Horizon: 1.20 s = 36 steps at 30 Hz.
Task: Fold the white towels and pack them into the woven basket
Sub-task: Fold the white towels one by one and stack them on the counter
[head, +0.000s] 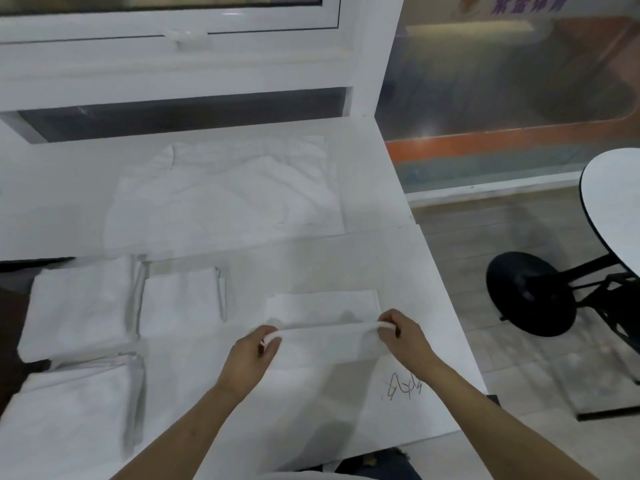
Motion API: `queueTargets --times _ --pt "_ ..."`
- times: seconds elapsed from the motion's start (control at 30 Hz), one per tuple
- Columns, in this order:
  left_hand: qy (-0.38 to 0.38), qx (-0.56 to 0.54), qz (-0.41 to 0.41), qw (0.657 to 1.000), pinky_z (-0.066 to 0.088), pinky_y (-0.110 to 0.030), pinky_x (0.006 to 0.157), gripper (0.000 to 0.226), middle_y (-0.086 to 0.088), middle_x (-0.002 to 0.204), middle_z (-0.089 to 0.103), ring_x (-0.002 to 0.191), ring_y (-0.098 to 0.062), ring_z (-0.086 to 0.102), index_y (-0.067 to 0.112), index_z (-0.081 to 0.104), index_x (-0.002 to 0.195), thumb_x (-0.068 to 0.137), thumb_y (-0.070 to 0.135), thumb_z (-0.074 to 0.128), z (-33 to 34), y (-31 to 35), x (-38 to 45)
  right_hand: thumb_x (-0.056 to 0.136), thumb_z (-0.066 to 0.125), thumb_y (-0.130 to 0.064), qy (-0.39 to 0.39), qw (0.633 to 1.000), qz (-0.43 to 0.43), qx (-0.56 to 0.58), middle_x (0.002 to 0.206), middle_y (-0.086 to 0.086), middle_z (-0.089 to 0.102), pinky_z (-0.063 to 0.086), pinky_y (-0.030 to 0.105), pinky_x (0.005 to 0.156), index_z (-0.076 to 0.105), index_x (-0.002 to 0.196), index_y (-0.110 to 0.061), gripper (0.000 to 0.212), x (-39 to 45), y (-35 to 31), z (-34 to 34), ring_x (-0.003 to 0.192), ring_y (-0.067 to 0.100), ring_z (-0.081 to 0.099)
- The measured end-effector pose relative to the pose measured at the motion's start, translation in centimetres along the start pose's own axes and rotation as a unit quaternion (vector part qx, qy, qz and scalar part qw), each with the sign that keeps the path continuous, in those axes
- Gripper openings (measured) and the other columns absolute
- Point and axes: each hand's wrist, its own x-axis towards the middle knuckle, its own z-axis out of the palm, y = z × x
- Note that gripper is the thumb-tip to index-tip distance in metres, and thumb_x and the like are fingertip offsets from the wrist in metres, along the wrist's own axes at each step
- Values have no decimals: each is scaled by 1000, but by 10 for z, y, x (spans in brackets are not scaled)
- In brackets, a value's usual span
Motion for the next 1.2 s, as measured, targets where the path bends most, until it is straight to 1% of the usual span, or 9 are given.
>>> queueTargets --times 0.17,0.33,0.43,0.6,0.7,0.87,1.0,1.1,1.2 --pt "42 -62 -23 997 43 -24 59 3 3 71 60 56 -10 51 39 63 96 99 39 62 -3 8 29 97 59 -16 71 997 14 41 88 1 68 44 24 61 61 98 -28 12 20 -15 3 72 12 56" --pt "53 -71 -38 995 41 -23 59 11 12 72 59 58 -2 54 31 63 100 99 41 61 -5 9 59 97 58 -21 98 995 19 19 88 -6 68 49 33 66 61 100 -29 10 45 -22 9 79 16 63" --pt "56 -70 -52 995 41 -23 62 14 15 75 60 63 -1 56 27 63 104 100 40 60 -5 8 74 97 60 -21 107 994 18 -33 91 -9 67 46 29 67 61 101 -28 7 61 -21 14 81 9 61" --pt "59 9 -24 998 51 -35 82 17 8 102 68 97 -15 64 23 64 106 101 39 57 0 -7 102 100 56 -25 101 987 13 -128 105 -5 61 50 35 80 60 106 -22 8 86 -13 24 93 17 59" --pt "22 90 2 996 52 -37 91 34 9 124 66 115 -15 61 22 58 130 104 43 49 2 -12 115 101 55 -25 95 983 20 -155 105 -3 61 52 38 82 59 107 -20 10 94 -5 28 95 20 60" --pt "5 195 11 981 50 -36 66 31 0 96 65 89 -23 64 27 52 119 105 49 37 0 -6 130 100 55 -26 112 978 14 -175 101 -1 63 55 43 81 59 104 -18 10 101 5 29 94 22 61" --pt "6 204 -16 979 52 -38 70 30 3 96 66 91 -22 62 27 56 113 105 49 39 0 -3 141 99 56 -26 110 972 7 -209 104 2 62 54 43 80 59 108 -15 14 104 4 29 96 26 60" --pt "41 195 0 980 54 -39 70 23 3 109 64 102 -21 59 24 61 115 104 40 48 5 -5 141 93 64 -25 145 946 -48 -286 120 4 62 50 42 86 60 119 -18 27 103 2 34 106 30 61" --pt "102 223 64 967 55 -41 70 22 -7 119 59 106 -29 57 16 67 117 96 18 65 13 -9 132 89 68 -24 116 919 -192 -325 139 6 58 48 47 100 60 126 -22 38 101 -1 44 128 30 55"
